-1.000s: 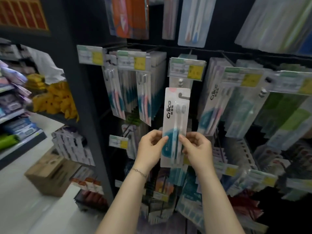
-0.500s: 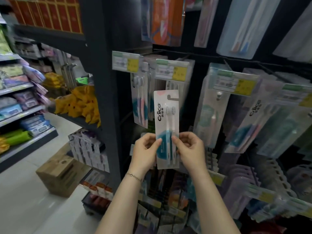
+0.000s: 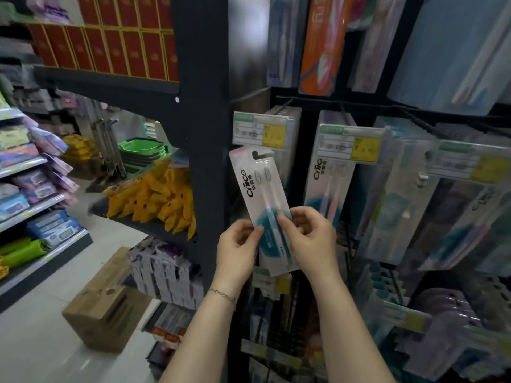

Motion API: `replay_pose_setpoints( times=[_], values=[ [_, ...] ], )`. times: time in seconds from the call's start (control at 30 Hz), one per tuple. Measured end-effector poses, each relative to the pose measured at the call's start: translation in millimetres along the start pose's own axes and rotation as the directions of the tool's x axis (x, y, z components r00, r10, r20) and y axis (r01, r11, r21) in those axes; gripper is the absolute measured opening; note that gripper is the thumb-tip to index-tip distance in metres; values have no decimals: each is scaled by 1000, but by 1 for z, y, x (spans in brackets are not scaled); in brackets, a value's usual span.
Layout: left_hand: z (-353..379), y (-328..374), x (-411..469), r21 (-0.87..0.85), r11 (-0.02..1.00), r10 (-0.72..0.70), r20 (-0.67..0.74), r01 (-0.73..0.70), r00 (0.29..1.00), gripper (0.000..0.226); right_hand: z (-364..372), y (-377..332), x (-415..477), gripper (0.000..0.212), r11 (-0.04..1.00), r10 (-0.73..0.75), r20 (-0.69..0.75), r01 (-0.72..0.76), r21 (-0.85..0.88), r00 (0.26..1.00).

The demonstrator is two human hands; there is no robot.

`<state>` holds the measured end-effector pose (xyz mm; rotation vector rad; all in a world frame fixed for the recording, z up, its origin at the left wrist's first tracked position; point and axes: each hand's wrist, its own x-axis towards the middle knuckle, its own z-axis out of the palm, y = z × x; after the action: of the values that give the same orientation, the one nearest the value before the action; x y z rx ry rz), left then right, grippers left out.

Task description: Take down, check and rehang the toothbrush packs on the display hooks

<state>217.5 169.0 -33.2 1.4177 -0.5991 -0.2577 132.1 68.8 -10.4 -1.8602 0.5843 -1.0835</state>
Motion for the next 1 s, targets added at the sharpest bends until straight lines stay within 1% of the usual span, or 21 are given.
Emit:
replay_pose_setpoints(
  times=[0.23, 0.43, 0.57, 0.63, 0.8, 0.93, 1.0],
  values=[
    [0, 5, 20, -105, 994, 19, 70, -12, 997, 9, 5, -11, 15, 6, 999, -40, -60, 40, 0, 997],
    [5, 10, 33, -179, 983, 53, 100, -34, 994, 11, 7, -12, 27, 15, 997, -55, -87, 50, -51, 995],
    [7, 13, 37, -149, 988, 64, 128, -44, 990, 13, 6, -12, 27, 17, 998, -28, -128, 20, -59, 991],
    [8, 12, 37, -126, 991, 60, 120, -45, 991, 12, 7, -10, 26, 17, 998, -22, -131, 14, -63, 991],
    [6, 10, 36, -17, 995, 103, 22, -103, 994, 12, 12, -9, 25, 11, 998, 1, -97, -6, -60, 995],
    [1, 2, 37, 56, 995, 85, -30, -83, 996, 15, 14, -4, 21, 5, 995, 0, -63, -6, -97, 998],
    [-1, -2, 35, 75, 995, 69, -33, -67, 997, 16, 14, 2, 18, 8, 994, 17, -57, -23, -107, 998]
  ],
)
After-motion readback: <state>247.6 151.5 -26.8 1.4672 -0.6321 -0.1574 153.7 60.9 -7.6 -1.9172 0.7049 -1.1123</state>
